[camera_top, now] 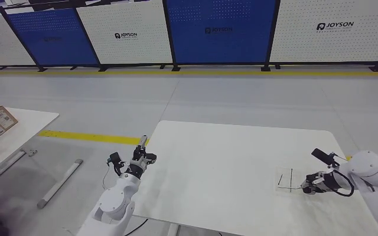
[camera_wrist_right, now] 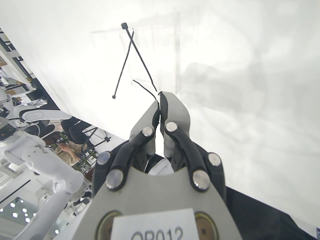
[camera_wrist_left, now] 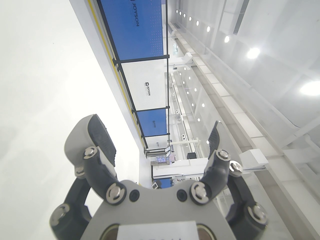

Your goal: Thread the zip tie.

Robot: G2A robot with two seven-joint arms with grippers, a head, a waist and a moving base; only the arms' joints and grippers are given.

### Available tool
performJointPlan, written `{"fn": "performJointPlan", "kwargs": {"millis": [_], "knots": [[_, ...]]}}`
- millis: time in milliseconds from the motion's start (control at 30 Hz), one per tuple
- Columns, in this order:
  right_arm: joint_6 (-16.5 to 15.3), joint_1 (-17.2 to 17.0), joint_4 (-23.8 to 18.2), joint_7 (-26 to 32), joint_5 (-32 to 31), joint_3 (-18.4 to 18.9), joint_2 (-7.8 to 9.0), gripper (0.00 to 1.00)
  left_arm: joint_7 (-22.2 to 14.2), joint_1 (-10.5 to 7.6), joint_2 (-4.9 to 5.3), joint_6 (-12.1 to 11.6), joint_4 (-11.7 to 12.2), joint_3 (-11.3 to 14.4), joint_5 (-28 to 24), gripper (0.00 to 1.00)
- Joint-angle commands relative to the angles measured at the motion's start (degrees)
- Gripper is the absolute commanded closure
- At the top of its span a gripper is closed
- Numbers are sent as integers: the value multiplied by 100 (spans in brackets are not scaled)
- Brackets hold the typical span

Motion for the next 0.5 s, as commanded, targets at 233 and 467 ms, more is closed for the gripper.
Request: {"fn": "performJointPlan", "kwargs": {"millis": [233,467], "knots": [[0,-214,-320,-86,-17,394,119,100,0,0,0,0,0,0,0,0],[-40,-940,-1089,-139,250,1344,389,100,0,0,0,0,0,0,0,0]]}}
